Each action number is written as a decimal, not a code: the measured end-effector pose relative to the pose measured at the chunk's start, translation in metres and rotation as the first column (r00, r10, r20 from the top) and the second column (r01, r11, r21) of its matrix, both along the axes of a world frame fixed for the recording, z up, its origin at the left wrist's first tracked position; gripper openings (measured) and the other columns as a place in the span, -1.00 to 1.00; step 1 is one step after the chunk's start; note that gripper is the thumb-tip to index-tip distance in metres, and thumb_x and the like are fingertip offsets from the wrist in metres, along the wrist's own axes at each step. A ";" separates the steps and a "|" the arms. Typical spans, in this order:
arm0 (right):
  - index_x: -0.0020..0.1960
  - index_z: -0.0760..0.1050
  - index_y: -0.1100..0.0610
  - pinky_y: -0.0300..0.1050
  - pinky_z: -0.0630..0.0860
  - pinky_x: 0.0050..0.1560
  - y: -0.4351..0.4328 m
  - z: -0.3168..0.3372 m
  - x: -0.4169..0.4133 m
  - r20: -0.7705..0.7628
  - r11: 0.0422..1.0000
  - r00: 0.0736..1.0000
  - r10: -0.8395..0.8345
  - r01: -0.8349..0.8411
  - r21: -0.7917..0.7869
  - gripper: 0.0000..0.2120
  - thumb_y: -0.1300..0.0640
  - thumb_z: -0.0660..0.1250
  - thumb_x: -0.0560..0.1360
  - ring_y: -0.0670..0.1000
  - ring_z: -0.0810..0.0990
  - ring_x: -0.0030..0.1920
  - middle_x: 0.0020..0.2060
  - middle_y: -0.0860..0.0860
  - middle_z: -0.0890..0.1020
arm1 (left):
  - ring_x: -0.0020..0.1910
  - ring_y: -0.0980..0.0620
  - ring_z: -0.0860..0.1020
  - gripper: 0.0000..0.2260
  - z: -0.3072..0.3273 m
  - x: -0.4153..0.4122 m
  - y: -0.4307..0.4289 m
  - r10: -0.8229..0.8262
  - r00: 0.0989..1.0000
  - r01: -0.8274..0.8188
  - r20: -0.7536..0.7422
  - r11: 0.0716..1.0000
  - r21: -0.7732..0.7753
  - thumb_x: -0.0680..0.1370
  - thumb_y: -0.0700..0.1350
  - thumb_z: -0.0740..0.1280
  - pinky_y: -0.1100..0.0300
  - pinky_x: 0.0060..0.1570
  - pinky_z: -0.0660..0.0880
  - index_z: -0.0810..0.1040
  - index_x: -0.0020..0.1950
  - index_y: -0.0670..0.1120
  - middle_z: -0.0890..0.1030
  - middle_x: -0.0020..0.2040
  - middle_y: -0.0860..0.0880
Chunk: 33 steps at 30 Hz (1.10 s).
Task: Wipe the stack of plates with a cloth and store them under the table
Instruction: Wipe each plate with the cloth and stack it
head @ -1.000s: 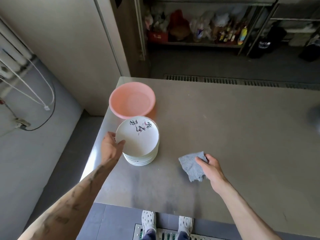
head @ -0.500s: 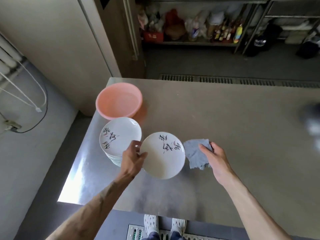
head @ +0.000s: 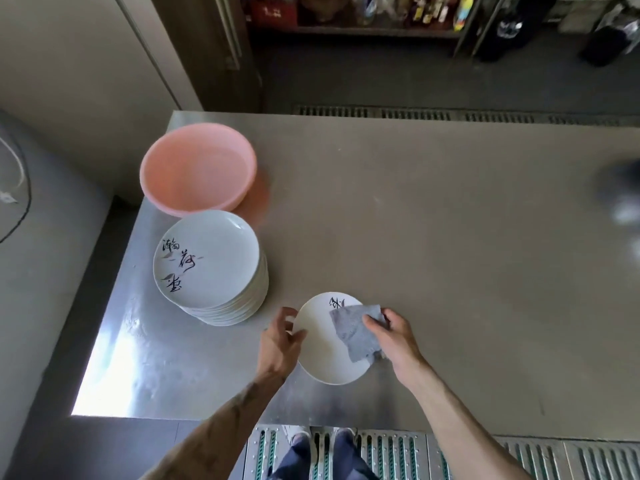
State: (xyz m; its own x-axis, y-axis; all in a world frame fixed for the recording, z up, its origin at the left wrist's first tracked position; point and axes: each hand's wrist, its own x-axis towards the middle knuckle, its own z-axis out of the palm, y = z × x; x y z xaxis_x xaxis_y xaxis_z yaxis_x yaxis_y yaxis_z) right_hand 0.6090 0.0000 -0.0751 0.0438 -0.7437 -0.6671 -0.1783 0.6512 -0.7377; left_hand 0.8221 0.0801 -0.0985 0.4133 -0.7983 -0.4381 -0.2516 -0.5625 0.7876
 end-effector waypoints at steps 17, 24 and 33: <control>0.35 0.55 0.10 0.02 0.54 0.22 0.026 -0.047 0.033 -0.899 0.465 0.401 0.177 -0.839 -0.283 -0.50 0.05 0.54 0.45 0.13 0.53 0.17 0.25 0.04 0.55 | 0.62 -0.01 0.20 0.02 -0.039 0.019 0.026 -0.492 0.683 0.583 0.540 0.812 0.002 0.40 0.48 0.40 -0.01 0.57 0.13 0.21 0.65 -0.11 0.19 0.65 -0.02; 0.43 0.50 0.08 0.03 0.49 0.27 0.017 -0.065 0.043 -0.898 0.380 0.418 0.139 -0.860 -0.341 -0.54 -0.06 0.34 0.58 0.15 0.48 0.23 0.34 0.08 0.48 | 0.63 0.01 0.17 0.07 -0.047 0.025 0.023 -0.480 0.648 0.595 0.592 0.804 0.000 0.39 0.59 0.28 -0.07 0.60 0.08 0.15 0.67 -0.08 0.15 0.67 0.01; 0.44 0.48 0.11 0.03 0.48 0.27 0.007 -0.062 0.031 -0.926 0.366 0.359 0.121 -0.883 -0.294 -0.54 -0.06 0.30 0.60 0.14 0.48 0.24 0.34 0.10 0.49 | 0.66 0.00 0.08 0.05 -0.058 0.021 0.016 -0.390 0.643 0.529 0.659 0.848 -0.015 0.39 0.60 0.25 -0.14 0.62 -0.03 0.13 0.68 -0.02 0.13 0.68 0.02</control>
